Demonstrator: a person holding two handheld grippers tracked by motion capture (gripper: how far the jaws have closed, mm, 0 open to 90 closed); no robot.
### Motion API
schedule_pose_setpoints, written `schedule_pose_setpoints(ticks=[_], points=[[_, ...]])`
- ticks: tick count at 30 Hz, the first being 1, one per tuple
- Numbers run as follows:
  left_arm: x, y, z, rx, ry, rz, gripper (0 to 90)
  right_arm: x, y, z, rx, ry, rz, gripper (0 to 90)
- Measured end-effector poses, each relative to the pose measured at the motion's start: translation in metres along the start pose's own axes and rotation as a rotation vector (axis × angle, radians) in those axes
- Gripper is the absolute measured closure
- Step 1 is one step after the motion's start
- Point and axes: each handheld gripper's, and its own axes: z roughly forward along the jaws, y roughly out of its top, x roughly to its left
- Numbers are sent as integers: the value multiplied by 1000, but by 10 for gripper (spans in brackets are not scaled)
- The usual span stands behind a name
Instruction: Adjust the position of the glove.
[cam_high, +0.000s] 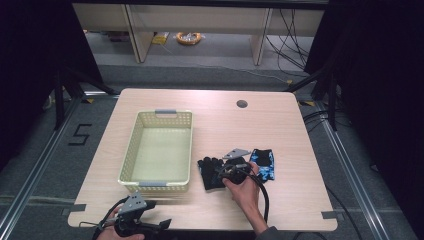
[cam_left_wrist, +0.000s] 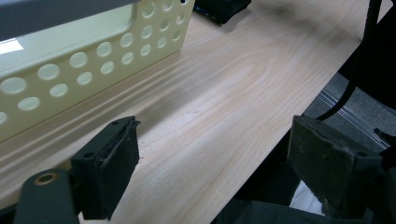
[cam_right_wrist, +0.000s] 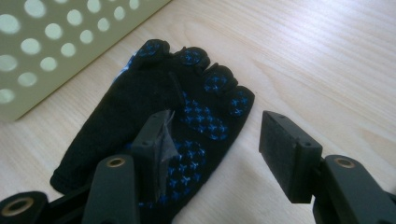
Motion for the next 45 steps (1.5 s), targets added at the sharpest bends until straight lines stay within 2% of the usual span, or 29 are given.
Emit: schedule_pose_setpoints(ticks=[2,4,5,6,8,10,12,13,15,17,19,21,22,23,24,25,26,28,31,33,34,36,37,38,39,41,43,44,45], points=[[0,0,0,3,-4,3,160,0,0,2,-4,1,-9,445],[0,0,0,5,-2,3,162,3,2,6,10,2,3,437],[0,0,0,4,-2,1,162,3,2,10,12,-5,-12,433],[0,0,0,4,-3,4,162,5,3,11,25,-1,5,433],[0,0,0,5,-4,3,162,6,2,15,30,-19,-22,433],[0,0,0,0,-5,-3,162,7,2,16,47,-20,-10,440],[0,0,-1,12,-12,1,162,7,2,16,45,-7,-10,477],[-1,0,0,-1,-7,-1,162,7,1,16,43,-4,-7,490],[-1,0,0,0,-7,-3,163,5,-1,17,26,16,-3,574],[-1,0,0,6,-2,0,164,5,-3,18,1,8,-11,628],[-2,0,0,15,-13,-17,165,6,-3,17,6,21,1,661],[-1,0,0,10,-12,1,167,5,-4,17,-4,15,-14,737],[-1,0,0,10,-12,1,169,5,-4,17,-4,15,-14,737],[-1,0,0,20,-16,-16,170,3,-3,16,-23,29,-32,864],[-1,0,-1,15,-15,2,170,2,-3,16,-35,29,-51,869],[-1,0,-1,15,-15,2,170,2,-3,16,-35,29,-51,869],[-1,0,0,5,-12,-16,170,0,-3,15,-30,50,-62,874],[-1,0,0,1,-12,-3,172,-1,-3,15,-38,59,-66,877],[-1,0,0,4,-13,-2,173,-2,-1,10,-63,105,-41,879],[-1,0,0,4,-12,-2,175,-1,2,6,-60,105,-57,880],[0,1,-2,20,-18,5,176,1,7,-3,-90,102,-92,880],[0,0,-2,12,-16,-1,177,2,11,-12,-124,119,-120,881],[0,0,-2,12,-16,-1,177,2,11,-12,-124,119,-120,881],[2,1,-3,28,-7,18,177,3,12,-16,-134,124,-118,881],[0,0,-3,10,-13,1,177,4,13,-28,-151,139,-132,881],[1,0,-3,9,-14,3,177,4,13,-33,-154,154,-132,881],[0,0,-3,2,-8,4,177,4,9,-51,-170,177,-131,882],[0,0,-3,2,-8,4,178,4,9,-51,-170,177,-131,882],[0,1,-3,10,-14,5,178,3,4,-61,-177,194,-140,882]])
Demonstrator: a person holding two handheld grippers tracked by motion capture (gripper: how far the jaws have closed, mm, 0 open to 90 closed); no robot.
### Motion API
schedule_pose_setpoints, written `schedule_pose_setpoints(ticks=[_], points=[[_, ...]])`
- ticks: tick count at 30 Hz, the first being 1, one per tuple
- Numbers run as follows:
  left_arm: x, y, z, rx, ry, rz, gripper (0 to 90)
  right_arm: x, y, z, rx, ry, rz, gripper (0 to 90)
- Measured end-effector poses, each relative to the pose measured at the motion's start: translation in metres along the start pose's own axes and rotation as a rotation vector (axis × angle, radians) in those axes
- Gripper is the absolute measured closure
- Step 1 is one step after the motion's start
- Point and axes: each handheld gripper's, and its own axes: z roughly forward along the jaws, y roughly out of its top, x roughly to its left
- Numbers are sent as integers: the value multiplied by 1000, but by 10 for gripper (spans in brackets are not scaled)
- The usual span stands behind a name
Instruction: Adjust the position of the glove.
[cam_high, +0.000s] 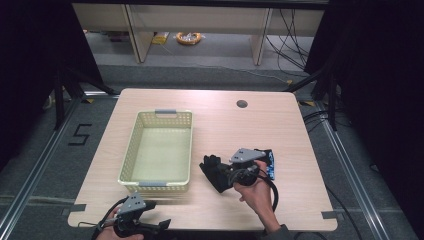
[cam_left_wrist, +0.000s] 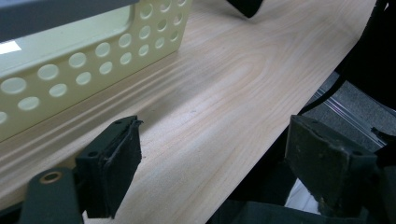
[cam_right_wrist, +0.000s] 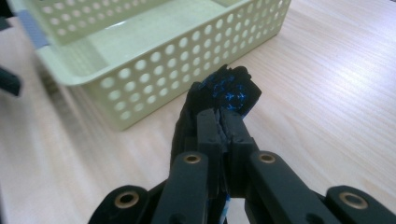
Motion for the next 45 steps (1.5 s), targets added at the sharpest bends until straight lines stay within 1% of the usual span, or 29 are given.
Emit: schedule_pose_setpoints(ticks=[2,3,7,9,10,11,12,13,14,15,16,17,19,21,22,26,29,30,31,33,34,36,37,38,39,40,43,44,45], points=[[0,0,0,0,10,-1,178,1,-3,-8,-14,14,3,882],[0,0,0,0,9,-2,178,3,-5,-15,-9,24,27,882],[-1,-1,1,-16,13,-3,178,4,-12,-27,-9,45,-5,881],[0,0,0,0,12,-1,178,5,-14,-29,-6,49,-8,881],[0,-1,1,-11,6,-4,178,7,-19,-34,2,67,4,881],[0,0,0,2,8,2,178,7,-21,-35,-1,82,-10,881],[0,-1,1,-8,6,-1,178,7,-23,-37,-3,81,-19,881],[0,-1,1,-8,6,-1,178,7,-23,-37,-3,81,-19,881],[-1,-1,2,-14,6,-8,178,10,-25,-38,12,110,-16,881],[0,0,0,3,4,-2,178,11,-26,-39,8,112,-12,881],[-1,-1,1,-3,1,-10,178,11,-27,-38,5,121,-36,881],[-1,-1,1,-3,1,-10,178,11,-27,-38,5,121,-36,881],[-1,-1,2,-1,6,-5,178,13,-29,-35,34,150,-49,881],[-2,-1,2,-4,13,-4,178,13,-30,-33,43,151,-48,881],[-1,-1,3,-2,3,0,179,12,-33,-26,54,162,-64,881],[-2,-1,5,-1,4,0,179,8,-35,-9,112,144,-96,881],[-2,-1,5,19,-2,4,179,7,-35,-1,137,146,-112,881],[-3,-2,7,14,1,-13,180,5,-36,12,158,143,-137,880],[-3,-2,7,14,1,-13,180,4,-35,15,175,151,-164,880],[-3,-2,7,15,-3,3,180,3,-36,19,170,155,-181,880],[-4,-2,8,15,-4,3,181,2,-36,23,200,162,-184,879],[-2,-2,8,37,12,22,181,2,-36,25,201,171,-187,878],[-4,-2,9,13,-2,6,181,0,-38,30,204,167,-200,876],[-3,-1,9,37,9,32,182,-2,-38,32,207,178,-222,873],[-3,-1,9,37,9,32,182,-2,-38,32,207,178,-222,873],[-5,-2,10,12,-3,7,182,-3,-38,33,208,180,-224,869],[-5,-1,10,46,-13,5,183,-6,-38,37,206,183,-232,861],[-7,-1,13,22,-9,16,183,-6,-39,39,210,191,-248,861],[-7,-1,13,22,-9,16,184,-6,-39,39,210,191,-248,861]])
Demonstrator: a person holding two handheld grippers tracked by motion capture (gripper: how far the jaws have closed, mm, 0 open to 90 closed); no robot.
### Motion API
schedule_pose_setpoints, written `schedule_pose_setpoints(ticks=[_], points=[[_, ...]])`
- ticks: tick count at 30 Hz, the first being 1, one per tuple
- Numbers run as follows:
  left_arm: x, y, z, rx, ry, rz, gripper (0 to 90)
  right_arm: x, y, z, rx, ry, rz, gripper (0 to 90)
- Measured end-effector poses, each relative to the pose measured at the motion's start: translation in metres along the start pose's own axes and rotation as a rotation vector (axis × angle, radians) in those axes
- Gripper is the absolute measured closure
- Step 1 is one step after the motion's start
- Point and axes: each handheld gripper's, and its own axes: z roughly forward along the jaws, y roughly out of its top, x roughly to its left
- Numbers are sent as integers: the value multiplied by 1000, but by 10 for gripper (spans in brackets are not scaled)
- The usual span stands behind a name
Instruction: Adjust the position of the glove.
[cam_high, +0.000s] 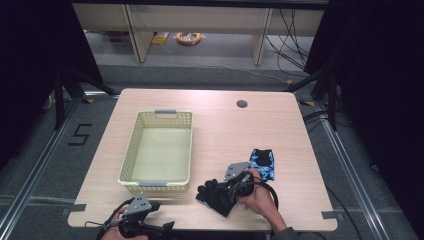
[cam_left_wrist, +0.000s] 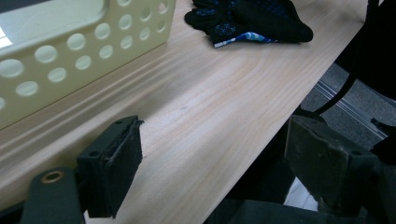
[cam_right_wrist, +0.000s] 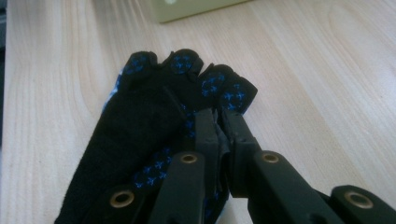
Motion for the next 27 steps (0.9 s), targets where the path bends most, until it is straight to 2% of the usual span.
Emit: schedule_pose_setpoints(ticks=[1,3,4,7,8,9,10,11,12,13,14,16,17,18,19,20,22,23,24,25,26,27], points=[[0,1,0,22,-9,9,184,-2,1,2,5,19,-38,862],[-3,0,3,5,-4,-7,185,-4,2,2,9,23,-33,862],[-1,0,3,14,1,17,185,-4,2,2,11,26,-38,862],[0,1,2,39,2,27,186,-6,3,4,2,32,-44,837],[-2,0,3,16,-7,7,187,-7,3,4,7,33,-42,808],[-2,0,3,10,-1,-7,187,-8,2,2,3,5,6,690],[-2,0,3,10,-1,-7,187,-8,2,2,3,5,6,690],[-2,0,2,13,0,9,187,-8,2,-1,-14,-24,39,662],[-2,0,1,22,4,17,187,-8,3,-3,-26,-35,53,623],[0,0,-1,43,7,43,187,-8,3,-6,-40,-59,95,586],[-3,-1,1,6,-3,13,187,-9,3,-11,-60,-82,135,582],[-3,-1,0,19,-10,12,187,-12,1,-24,-83,-105,169,550],[-3,-1,0,19,-10,12,187,-12,1,-24,-83,-105,169,550],[-3,-1,0,12,-9,11,187,-13,-1,-32,-101,-148,213,534],[-1,-1,-2,39,2,34,187,-18,-5,-45,-115,-204,268,526],[0,-1,-2,43,2,38,187,-22,-9,-53,-116,-230,297,522],[0,-1,-2,40,3,39,187,-28,-14,-65,-127,-282,304,521],[-2,-1,-1,9,0,14,187,-30,-18,-71,-118,-307,323,521],[-2,-1,-2,20,-6,-6,187,-30,-18,-71,-118,-307,323,521],[-1,-1,-2,22,-7,9,187,-33,-20,-75,-117,-323,325,521],[-1,-1,-1,11,-4,9,187,-37,-26,-81,-109,-352,348,523],[-1,-1,-1,11,-4,9,187,-37,-26,-81,-109,-352,348,523]])
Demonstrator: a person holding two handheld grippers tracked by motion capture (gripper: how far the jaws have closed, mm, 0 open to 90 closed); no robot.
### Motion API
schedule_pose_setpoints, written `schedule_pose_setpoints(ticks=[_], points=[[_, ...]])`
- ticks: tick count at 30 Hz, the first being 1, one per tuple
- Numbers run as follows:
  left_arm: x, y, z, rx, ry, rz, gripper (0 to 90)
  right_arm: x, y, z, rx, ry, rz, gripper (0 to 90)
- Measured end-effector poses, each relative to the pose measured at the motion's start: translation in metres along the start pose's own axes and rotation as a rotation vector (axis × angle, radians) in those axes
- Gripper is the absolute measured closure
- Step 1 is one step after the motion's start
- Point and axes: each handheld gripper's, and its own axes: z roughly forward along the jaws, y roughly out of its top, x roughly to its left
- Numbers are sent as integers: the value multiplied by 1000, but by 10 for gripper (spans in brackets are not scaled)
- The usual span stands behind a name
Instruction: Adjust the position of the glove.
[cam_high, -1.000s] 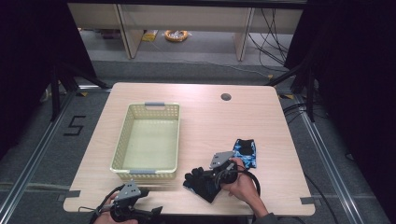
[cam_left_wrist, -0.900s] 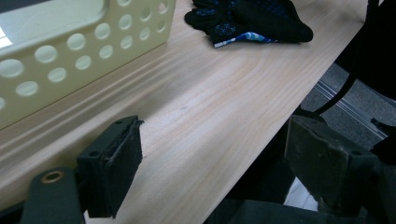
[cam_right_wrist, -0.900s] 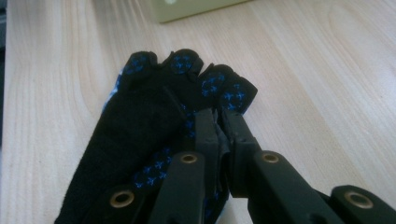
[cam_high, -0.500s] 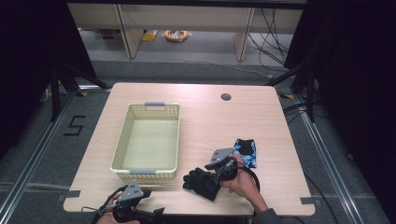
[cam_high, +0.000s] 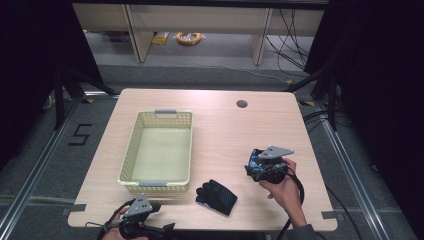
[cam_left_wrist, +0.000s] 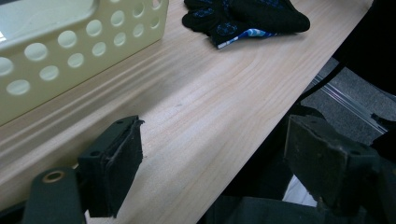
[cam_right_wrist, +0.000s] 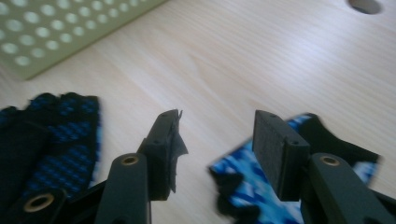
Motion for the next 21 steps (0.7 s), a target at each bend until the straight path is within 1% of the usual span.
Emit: schedule_pose_setpoints(ticks=[1,2,3,4,5,6,7,8,9,10,11,12,13,15,16,17,18,19,20,21], points=[[0,0,0,1,-1,0,187,-7,-3,-3,8,-19,8,526],[0,0,0,1,-1,0,187,-7,-3,-3,8,-19,8,526],[0,0,0,1,0,-2,187,-15,-6,-5,23,-33,14,535],[0,0,0,1,0,-1,187,-15,-6,-5,23,-33,14,535],[-1,-1,1,0,3,-17,187,-21,-9,-4,25,-30,11,554],[-1,-1,1,0,3,-17,187,-21,-9,-4,25,-30,11,554],[-1,0,1,5,3,-18,187,-28,-14,-1,26,-39,20,566],[-1,-1,1,4,3,-14,188,-30,-16,0,33,-45,30,576],[-1,-1,1,4,3,-14,188,-33,-19,1,52,-44,38,583],[-1,0,1,-2,2,0,188,-34,-20,2,70,-34,45,587],[-1,0,1,-2,2,0,188,-34,-20,2,70,-34,45,587],[-1,0,1,10,2,-12,188,-36,-22,4,67,-43,20,590],[0,0,1,19,9,-9,188,-38,-23,9,80,-31,11,598],[0,0,1,16,5,-12,188,-39,-23,13,102,-21,4,602],[0,0,1,16,5,-12,188,-39,-23,13,102,-21,4,602],[-1,-1,1,12,1,-14,188,-42,-23,22,96,-14,0,603],[0,0,1,16,6,-10,188,-44,-22,24,112,0,-5,602],[0,0,1,16,6,-10,188,-44,-22,24,112,0,-5,602],[0,0,1,8,5,-3,188,-46,-23,32,106,9,7,601],[0,0,1,6,3,4,188,-46,-23,32,106,9,7,601]])
